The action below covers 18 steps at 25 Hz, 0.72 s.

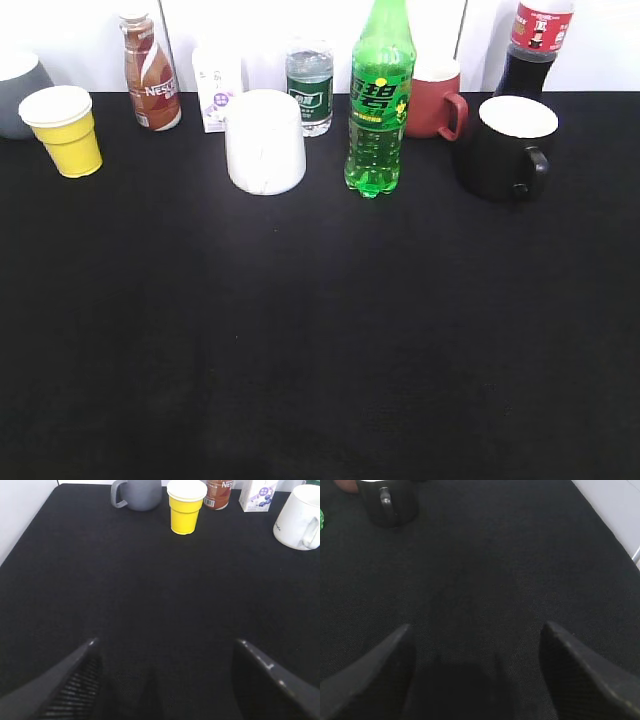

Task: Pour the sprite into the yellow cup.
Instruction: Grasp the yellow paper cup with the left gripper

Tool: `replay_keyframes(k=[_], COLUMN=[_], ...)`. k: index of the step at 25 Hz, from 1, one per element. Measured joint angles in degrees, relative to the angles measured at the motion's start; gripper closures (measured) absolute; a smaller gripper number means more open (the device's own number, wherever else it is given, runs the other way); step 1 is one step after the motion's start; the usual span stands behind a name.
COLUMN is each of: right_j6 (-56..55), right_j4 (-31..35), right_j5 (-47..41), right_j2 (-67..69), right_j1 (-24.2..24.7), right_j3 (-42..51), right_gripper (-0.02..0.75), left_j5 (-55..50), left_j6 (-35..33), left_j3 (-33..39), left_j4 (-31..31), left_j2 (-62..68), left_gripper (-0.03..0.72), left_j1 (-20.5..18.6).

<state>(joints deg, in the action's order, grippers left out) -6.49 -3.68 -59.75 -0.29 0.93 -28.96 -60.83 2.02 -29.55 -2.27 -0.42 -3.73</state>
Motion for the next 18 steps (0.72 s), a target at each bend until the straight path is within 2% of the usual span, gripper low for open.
replay_keyframes(k=[5, 9, 13, 18], right_j6=[0.0, 0.0, 0.0, 0.0], right_j4=[0.0, 0.0, 0.0, 0.0], right_j5=[0.0, 0.0, 0.0, 0.0], right_j2=[0.0, 0.0, 0.0, 0.0], right_j1=[0.0, 0.0, 0.0, 0.0], right_j3=[0.0, 0.0, 0.0, 0.0], right_gripper=[0.152, 0.152, 0.152, 0.152], left_j5=[0.0, 1.7, 25.4, 70.7], left_j6=[0.0, 0.0, 0.0, 0.0], left_j3=[0.0, -0.8, -0.2, 13.8], left_j4=[0.0, -1.0, -0.5, -0.2], left_j2=[0.0, 0.0, 6.8, 27.3], left_gripper=[0.087, 0.154, 0.156, 0.157], left_j1=[0.0, 0.0, 0.0, 0.0])
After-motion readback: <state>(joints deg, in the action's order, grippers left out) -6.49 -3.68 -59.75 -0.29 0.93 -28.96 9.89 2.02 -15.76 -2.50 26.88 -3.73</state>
